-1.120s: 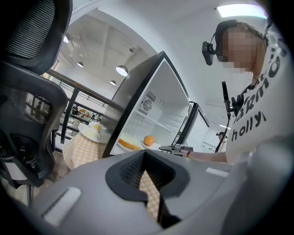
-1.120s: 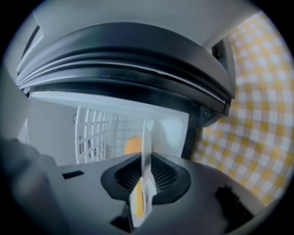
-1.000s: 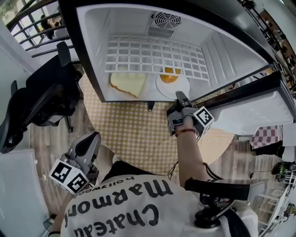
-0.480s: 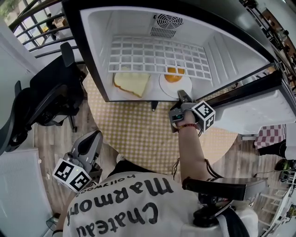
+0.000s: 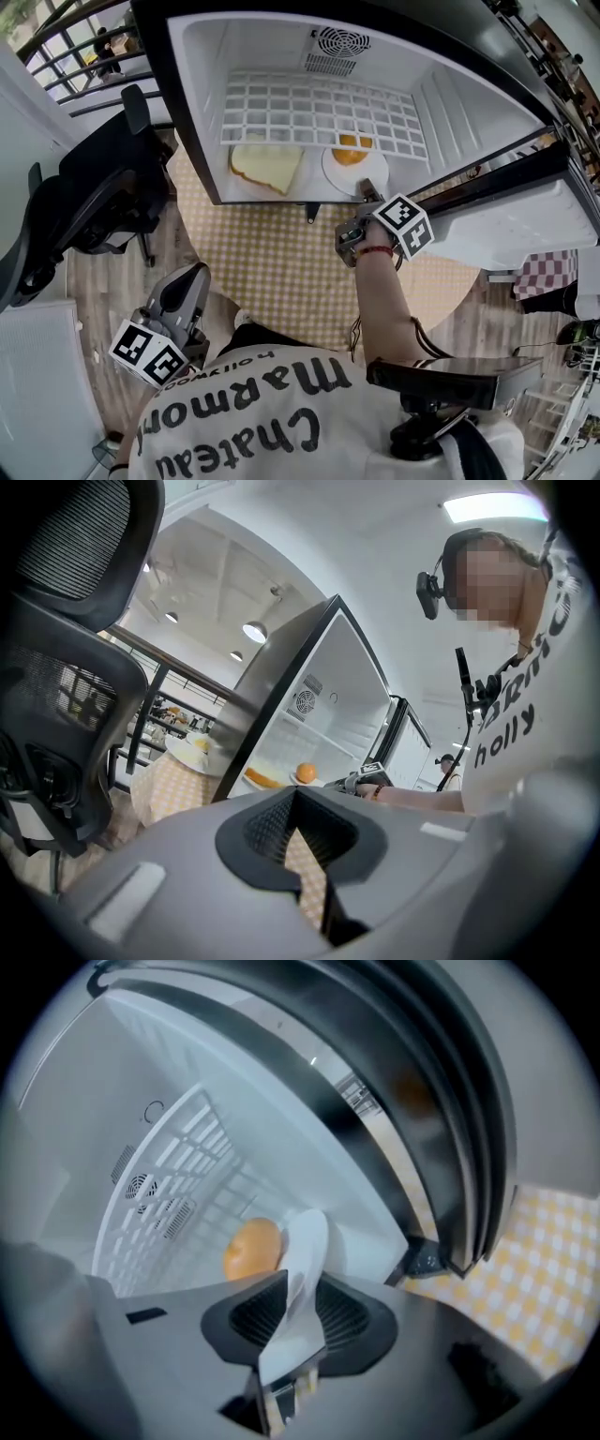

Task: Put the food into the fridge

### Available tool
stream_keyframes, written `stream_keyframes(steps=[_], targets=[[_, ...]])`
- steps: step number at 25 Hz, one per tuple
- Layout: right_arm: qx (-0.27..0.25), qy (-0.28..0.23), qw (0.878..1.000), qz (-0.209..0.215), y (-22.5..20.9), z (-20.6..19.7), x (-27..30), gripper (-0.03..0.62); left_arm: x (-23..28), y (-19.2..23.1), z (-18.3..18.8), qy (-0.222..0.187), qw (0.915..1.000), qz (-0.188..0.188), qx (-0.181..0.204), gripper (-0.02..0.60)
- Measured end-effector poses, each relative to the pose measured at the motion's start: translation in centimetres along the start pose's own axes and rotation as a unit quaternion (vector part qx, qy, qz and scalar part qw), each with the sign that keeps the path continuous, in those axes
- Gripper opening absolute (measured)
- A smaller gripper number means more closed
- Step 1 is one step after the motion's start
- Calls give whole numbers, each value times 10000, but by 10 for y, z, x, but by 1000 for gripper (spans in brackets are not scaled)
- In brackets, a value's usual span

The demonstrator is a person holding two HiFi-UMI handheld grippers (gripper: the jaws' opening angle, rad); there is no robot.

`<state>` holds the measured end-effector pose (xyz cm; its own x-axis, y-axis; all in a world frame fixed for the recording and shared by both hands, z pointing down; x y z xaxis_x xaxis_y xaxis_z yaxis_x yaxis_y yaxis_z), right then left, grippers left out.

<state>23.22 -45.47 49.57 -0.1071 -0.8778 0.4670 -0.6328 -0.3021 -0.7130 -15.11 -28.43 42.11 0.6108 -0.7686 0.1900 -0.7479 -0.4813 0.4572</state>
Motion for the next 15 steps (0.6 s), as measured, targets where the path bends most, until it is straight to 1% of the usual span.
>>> stream_keyframes(steps=[2, 4, 10, 15], targets=[[-276, -1, 9995, -135, 3, 0, 0, 107, -1, 1, 0, -14, 10000, 10, -6, 4], [-499, 0, 9984, -261, 5, -1, 0, 114, -3, 1, 0, -27, 10000, 24, -9, 5], [-947, -46, 9942, -501, 7, -4, -1, 137, -9, 4, 0, -94, 9999, 103, -30, 5], [-1387, -140, 9874, -751, 10, -5, -3, 157, -14, 6, 2, -124, 9998, 153, -20, 4]])
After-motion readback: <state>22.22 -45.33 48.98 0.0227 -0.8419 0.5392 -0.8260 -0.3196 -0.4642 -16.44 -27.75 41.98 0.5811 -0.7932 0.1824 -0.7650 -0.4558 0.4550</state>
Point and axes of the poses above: the fingertips, and each gripper's own axes: x forward along the fingers, y to its left, z out of its top, the point moved 7 cm from there along -x, backward along the fingers, and after that the axes turned 1 degree about x, right-handed, at the moved point
